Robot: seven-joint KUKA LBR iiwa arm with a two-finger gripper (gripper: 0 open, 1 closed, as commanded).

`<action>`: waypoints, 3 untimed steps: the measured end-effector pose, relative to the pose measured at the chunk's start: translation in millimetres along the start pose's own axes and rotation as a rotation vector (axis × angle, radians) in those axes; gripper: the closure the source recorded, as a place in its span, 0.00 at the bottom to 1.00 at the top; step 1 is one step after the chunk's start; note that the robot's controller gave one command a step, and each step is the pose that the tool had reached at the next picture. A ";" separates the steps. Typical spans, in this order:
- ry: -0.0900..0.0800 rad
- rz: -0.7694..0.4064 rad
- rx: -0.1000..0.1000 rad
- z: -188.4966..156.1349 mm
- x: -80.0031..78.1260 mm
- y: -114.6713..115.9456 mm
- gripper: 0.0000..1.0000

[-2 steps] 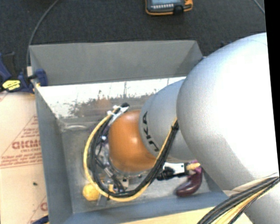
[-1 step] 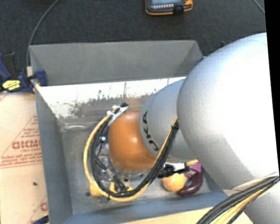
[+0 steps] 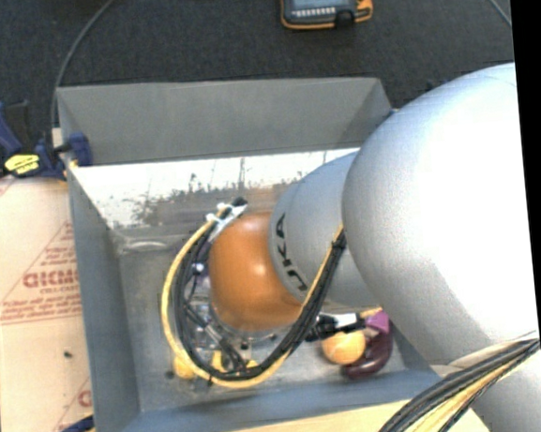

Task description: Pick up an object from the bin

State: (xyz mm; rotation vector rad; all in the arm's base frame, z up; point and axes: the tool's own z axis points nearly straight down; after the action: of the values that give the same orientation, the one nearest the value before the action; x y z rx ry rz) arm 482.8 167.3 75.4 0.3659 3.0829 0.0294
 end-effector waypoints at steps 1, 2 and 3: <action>-0.001 0.003 -0.001 -1.3 -0.2 -0.1 1.00; 0.008 0.004 0.004 -26.8 1.3 -1.0 1.00; 0.007 0.002 0.003 -78.6 -1.2 0.9 1.00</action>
Offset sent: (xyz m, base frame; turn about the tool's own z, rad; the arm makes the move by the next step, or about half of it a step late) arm 0.0002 -0.0002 0.0893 0.0018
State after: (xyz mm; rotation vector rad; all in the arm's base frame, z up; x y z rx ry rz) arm 481.1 166.8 154.0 0.3696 3.0903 0.0261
